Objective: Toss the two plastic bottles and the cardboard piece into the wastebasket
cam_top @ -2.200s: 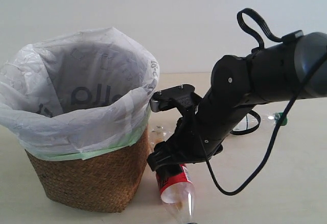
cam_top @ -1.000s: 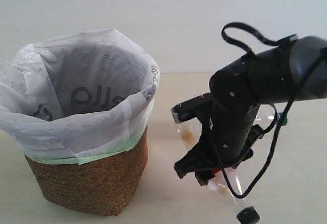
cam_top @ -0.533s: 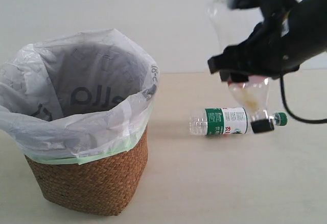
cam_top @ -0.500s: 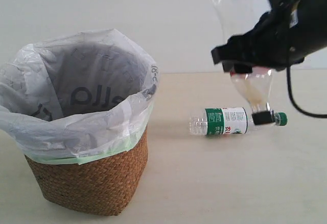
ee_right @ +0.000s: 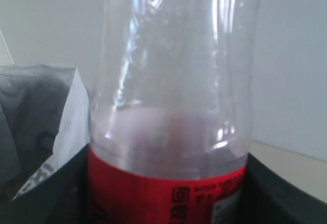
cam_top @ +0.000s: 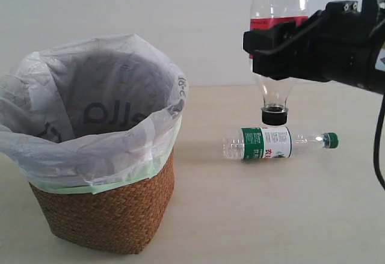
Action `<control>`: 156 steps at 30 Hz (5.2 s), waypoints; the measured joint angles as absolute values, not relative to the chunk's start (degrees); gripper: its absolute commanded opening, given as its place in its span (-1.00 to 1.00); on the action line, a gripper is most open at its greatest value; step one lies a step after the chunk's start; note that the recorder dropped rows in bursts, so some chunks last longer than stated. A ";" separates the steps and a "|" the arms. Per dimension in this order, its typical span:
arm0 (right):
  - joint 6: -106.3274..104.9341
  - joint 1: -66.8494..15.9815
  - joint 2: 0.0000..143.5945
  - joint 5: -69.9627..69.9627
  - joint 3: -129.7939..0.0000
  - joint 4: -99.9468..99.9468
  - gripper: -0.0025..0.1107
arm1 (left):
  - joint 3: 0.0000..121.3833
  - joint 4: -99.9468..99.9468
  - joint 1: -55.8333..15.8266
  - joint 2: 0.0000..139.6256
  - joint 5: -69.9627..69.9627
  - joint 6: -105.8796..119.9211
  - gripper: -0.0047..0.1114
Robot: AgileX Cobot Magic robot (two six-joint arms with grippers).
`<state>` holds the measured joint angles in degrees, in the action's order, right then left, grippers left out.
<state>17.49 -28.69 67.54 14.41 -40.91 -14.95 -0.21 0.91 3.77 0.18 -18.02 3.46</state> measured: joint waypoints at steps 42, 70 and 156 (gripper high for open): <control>16.08 -17.99 72.09 -13.35 -63.96 -12.71 -0.96 | -0.21 0.91 3.77 0.18 -18.02 3.46 0.94; 24.07 -35.39 85.78 -41.85 -96.82 -21.05 0.11 | -0.21 0.91 3.77 0.18 -18.02 3.46 0.94; -27.01 -25.20 119.93 -29.30 -79.72 -5.33 -0.96 | -0.21 0.91 3.77 0.18 -18.02 3.46 0.94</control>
